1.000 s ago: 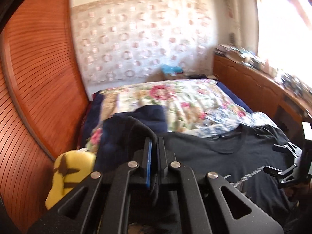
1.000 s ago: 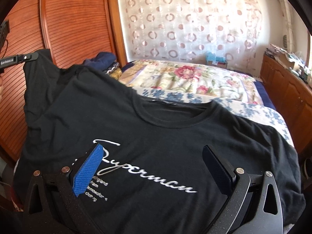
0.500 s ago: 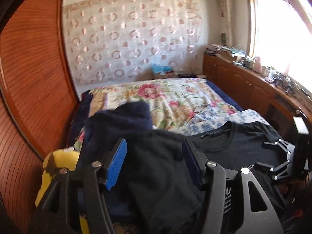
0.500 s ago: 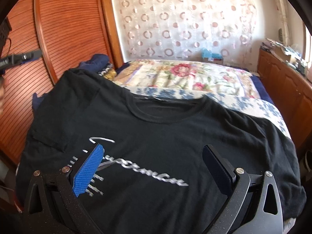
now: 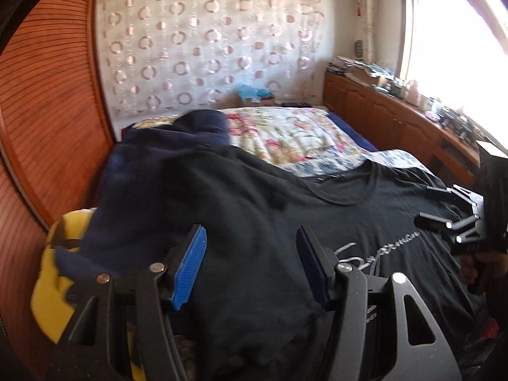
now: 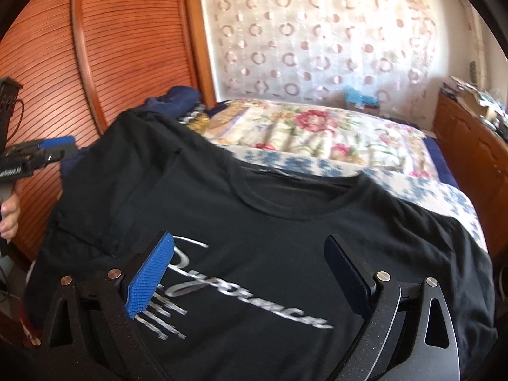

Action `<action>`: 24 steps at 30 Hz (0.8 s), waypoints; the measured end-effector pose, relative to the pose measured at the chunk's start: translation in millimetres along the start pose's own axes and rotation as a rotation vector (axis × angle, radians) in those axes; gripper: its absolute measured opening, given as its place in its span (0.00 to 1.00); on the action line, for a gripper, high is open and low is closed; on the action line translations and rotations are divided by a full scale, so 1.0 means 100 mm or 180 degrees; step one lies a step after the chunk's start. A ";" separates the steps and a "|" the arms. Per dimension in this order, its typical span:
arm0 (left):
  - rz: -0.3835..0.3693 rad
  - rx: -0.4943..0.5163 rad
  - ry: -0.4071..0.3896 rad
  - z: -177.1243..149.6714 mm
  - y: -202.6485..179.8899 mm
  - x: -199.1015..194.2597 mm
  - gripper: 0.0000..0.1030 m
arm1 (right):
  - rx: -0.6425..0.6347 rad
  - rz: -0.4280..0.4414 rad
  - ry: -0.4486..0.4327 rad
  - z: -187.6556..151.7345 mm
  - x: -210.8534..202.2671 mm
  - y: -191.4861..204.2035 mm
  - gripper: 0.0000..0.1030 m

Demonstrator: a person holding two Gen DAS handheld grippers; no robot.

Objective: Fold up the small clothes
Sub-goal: 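Move the right gripper to the opposite sleeve and grasp it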

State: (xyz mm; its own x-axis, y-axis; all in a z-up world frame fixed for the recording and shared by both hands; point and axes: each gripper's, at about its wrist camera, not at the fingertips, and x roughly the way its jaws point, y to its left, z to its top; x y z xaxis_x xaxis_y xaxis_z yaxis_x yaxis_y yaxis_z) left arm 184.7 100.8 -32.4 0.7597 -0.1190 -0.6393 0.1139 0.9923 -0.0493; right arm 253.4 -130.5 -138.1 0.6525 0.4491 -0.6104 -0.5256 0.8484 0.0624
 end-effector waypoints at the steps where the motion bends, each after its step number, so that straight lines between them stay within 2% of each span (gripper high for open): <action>1: -0.0070 0.0030 0.0013 0.00 -0.06 0.06 0.56 | 0.0021 -0.0044 -0.0003 -0.02 -0.02 -0.05 0.94; 8: -0.0551 0.0364 0.0181 0.04 -0.71 0.59 0.56 | 0.0249 -0.0693 0.0051 -0.29 -0.34 -0.74 0.94; 15: -0.0822 0.0763 0.0446 0.07 -1.28 1.10 0.56 | 0.0583 -0.1283 0.0137 -0.54 -0.72 -1.50 0.94; 17: -0.0861 0.0841 0.0546 0.03 -1.37 1.21 0.56 | 0.0701 -0.1421 0.0200 -0.63 -0.83 -1.72 0.90; 20: -0.0887 0.0941 0.0676 -0.07 -1.44 1.28 0.57 | 0.0895 -0.1541 0.0290 -0.75 -0.96 -1.99 0.85; 24: -0.0930 0.0985 0.0666 -0.10 -1.45 1.24 0.59 | 0.1087 -0.1507 0.0403 -0.86 -1.02 -2.18 0.80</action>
State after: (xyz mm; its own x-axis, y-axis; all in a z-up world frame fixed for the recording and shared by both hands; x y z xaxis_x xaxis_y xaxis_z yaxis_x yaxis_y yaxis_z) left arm 256.2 -57.1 -112.1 0.5259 -0.3503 -0.7751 0.5131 0.8574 -0.0393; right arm 254.6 -385.6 -157.4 0.6918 -0.0190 -0.7219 0.0254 0.9997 -0.0020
